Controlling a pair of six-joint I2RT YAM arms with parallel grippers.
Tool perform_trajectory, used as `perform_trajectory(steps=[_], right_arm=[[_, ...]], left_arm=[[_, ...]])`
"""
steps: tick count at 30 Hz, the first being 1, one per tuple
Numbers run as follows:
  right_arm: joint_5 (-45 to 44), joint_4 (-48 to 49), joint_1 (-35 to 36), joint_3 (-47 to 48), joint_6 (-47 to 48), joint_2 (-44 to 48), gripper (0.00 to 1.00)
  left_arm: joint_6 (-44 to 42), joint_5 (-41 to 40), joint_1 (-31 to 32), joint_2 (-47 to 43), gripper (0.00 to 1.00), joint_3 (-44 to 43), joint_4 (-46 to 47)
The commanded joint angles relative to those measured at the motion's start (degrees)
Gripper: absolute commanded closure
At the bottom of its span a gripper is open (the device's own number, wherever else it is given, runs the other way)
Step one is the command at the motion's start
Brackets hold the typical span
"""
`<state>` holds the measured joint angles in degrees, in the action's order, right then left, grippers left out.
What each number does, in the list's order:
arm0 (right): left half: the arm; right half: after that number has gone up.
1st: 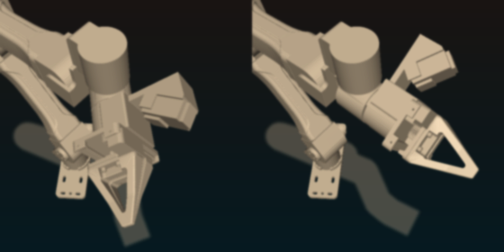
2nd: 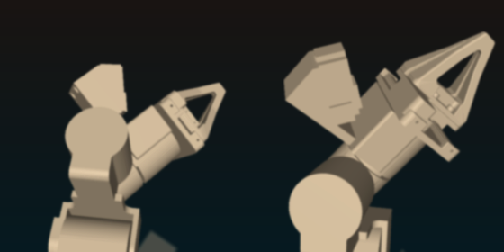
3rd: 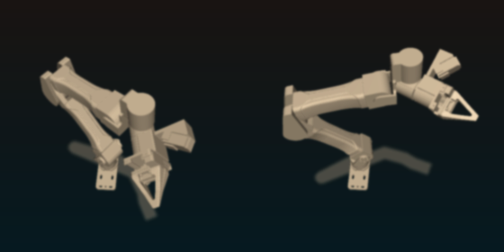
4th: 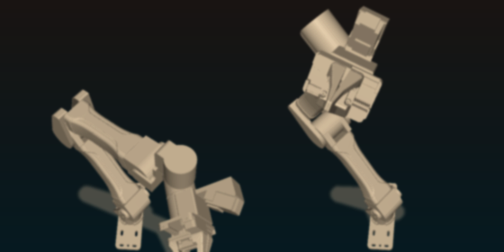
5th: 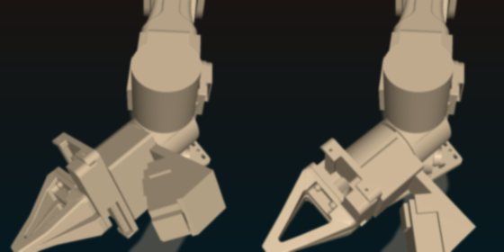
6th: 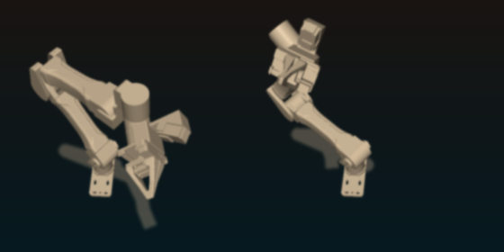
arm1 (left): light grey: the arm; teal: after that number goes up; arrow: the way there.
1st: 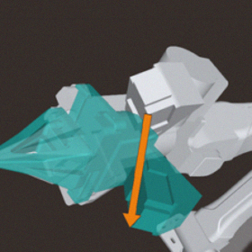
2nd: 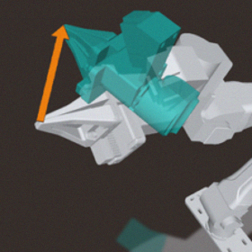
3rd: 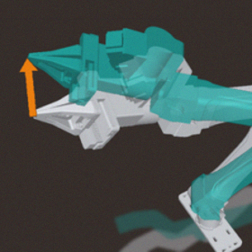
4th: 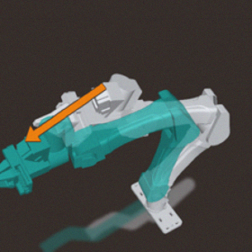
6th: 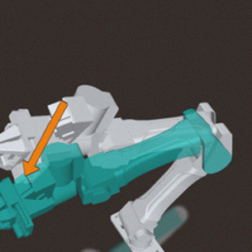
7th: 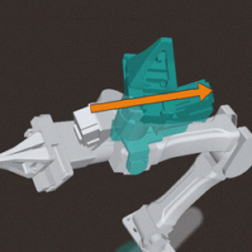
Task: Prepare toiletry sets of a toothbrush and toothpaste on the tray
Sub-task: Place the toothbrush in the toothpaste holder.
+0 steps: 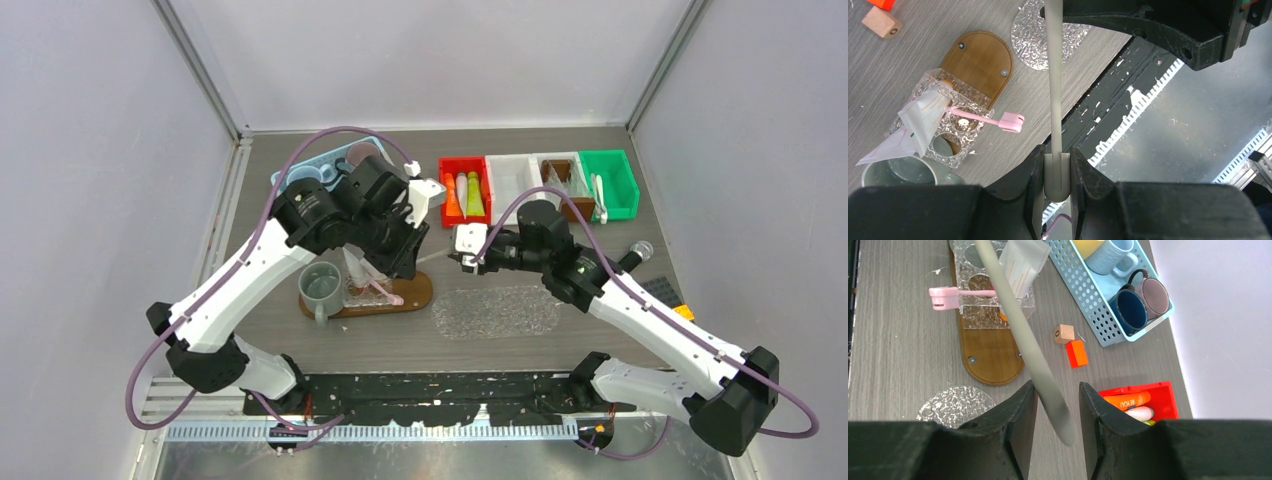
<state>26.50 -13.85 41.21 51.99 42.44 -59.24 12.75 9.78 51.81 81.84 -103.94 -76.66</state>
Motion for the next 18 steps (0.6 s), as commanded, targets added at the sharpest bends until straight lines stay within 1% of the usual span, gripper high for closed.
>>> perform_trajectory(steps=[1,6,18], right_arm=[[-2.21,5.58,0.86,-0.50,1.32,0.14,0.59],[-0.57,5.34,1.80,-0.08,1.10,0.09,0.61],[-3.81,6.27,10.72,1.89,4.06,-0.37,0.63]], left_arm=[[-1.42,2.35,-0.22,0.25,1.00,-2.31,0.23],[-1.35,2.34,-0.31,1.05,1.00,-2.95,0.30],[-0.98,2.46,-0.57,2.00,1.00,-3.70,0.82]])
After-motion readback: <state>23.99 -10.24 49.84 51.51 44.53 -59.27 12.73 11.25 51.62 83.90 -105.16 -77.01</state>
